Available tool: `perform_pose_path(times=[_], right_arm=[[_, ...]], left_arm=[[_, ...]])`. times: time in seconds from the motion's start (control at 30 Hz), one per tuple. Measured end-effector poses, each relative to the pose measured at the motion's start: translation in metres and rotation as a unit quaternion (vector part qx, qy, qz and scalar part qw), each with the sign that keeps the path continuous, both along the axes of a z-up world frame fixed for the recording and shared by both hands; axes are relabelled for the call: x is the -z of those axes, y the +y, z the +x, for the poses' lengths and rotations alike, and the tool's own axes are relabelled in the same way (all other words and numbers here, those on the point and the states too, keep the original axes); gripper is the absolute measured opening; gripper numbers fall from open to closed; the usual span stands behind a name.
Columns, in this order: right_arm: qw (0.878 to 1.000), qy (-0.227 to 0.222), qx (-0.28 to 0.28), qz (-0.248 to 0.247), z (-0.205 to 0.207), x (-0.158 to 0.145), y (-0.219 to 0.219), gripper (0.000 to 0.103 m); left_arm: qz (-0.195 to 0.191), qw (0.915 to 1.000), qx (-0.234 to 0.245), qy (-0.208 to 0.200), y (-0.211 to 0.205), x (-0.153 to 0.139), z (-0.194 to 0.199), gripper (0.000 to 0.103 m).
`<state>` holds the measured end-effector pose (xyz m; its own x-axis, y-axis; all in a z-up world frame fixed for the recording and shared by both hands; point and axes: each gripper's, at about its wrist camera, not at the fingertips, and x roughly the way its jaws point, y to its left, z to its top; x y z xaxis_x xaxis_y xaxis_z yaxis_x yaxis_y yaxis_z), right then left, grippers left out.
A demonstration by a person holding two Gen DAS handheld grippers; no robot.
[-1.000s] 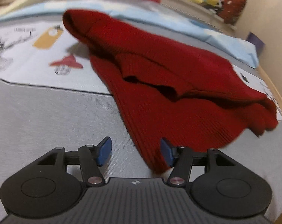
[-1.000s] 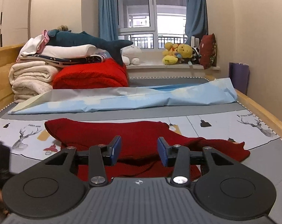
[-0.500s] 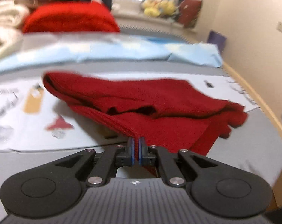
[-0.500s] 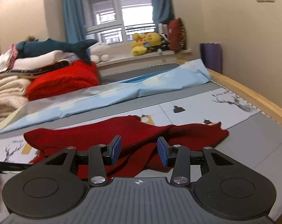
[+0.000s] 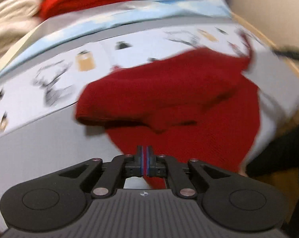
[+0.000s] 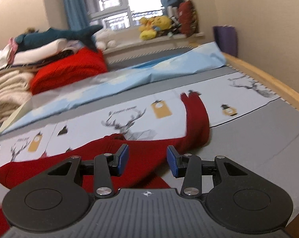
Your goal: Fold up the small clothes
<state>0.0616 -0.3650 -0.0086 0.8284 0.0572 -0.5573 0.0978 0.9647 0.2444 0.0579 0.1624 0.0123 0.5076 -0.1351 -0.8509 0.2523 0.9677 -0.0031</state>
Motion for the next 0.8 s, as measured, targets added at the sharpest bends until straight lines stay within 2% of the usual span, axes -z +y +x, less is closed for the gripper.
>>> perform_pose_path(times=[0.1,0.13,0.2,0.27,0.3,0.33,0.47,0.53,0.6,0.67,0.7,0.73,0.77,0.8], right_arm=[[0.999,0.019,-0.042,-0.01,0.011,0.006,0.024,0.044],[0.997,0.027,-0.067,-0.017,0.017,0.009,0.036,0.044],[0.989,0.04,-0.135,-0.042,0.029,0.016,0.063,0.045],[0.973,0.049,-0.211,-0.08,0.038,0.027,0.094,0.046],[0.96,0.052,-0.252,-0.111,0.042,0.035,0.112,0.047],[0.948,0.052,-0.283,-0.137,0.043,0.043,0.126,0.05],[0.897,0.06,-0.376,-0.222,0.053,0.077,0.17,0.054],[0.875,0.058,-0.393,-0.275,0.058,0.096,0.184,0.056],[0.854,0.056,-0.41,-0.315,0.061,0.113,0.19,0.057],[0.832,0.056,-0.435,-0.338,0.06,0.127,0.194,0.065],[0.814,0.056,-0.452,-0.36,0.059,0.13,0.196,0.064],[0.796,0.045,-0.465,-0.384,0.055,0.131,0.2,0.059],[0.788,0.031,-0.468,-0.399,0.055,0.128,0.199,0.045],[0.79,0.03,-0.469,-0.394,0.059,0.124,0.196,0.04]], left_arm=[[-0.048,0.9974,-0.053,0.007,0.032,0.001,0.03,0.009],[-0.063,0.9955,-0.07,0.016,0.041,0.008,0.046,0.019],[-0.079,0.9909,-0.1,0.042,0.052,0.019,0.069,0.029],[-0.08,0.9864,-0.126,0.069,0.057,0.036,0.096,0.037],[-0.083,0.9839,-0.136,0.08,0.06,0.047,0.107,0.043],[-0.088,0.9811,-0.146,0.093,0.065,0.058,0.119,0.045],[-0.075,0.9751,-0.171,0.119,0.078,0.092,0.14,0.045],[-0.059,0.9755,-0.173,0.123,0.08,0.099,0.149,0.045],[-0.039,0.9796,-0.169,0.102,0.079,0.095,0.159,0.044],[-0.024,0.984,-0.154,0.085,0.074,0.089,0.169,0.026],[-0.018,0.9864,-0.144,0.078,0.071,0.087,0.175,0.015],[-0.011,0.9882,-0.135,0.07,0.068,0.085,0.181,0.013],[0.004,0.9909,-0.122,0.057,0.062,0.081,0.186,0.013],[0.017,0.9928,-0.11,0.045,0.058,0.076,0.19,0.012]])
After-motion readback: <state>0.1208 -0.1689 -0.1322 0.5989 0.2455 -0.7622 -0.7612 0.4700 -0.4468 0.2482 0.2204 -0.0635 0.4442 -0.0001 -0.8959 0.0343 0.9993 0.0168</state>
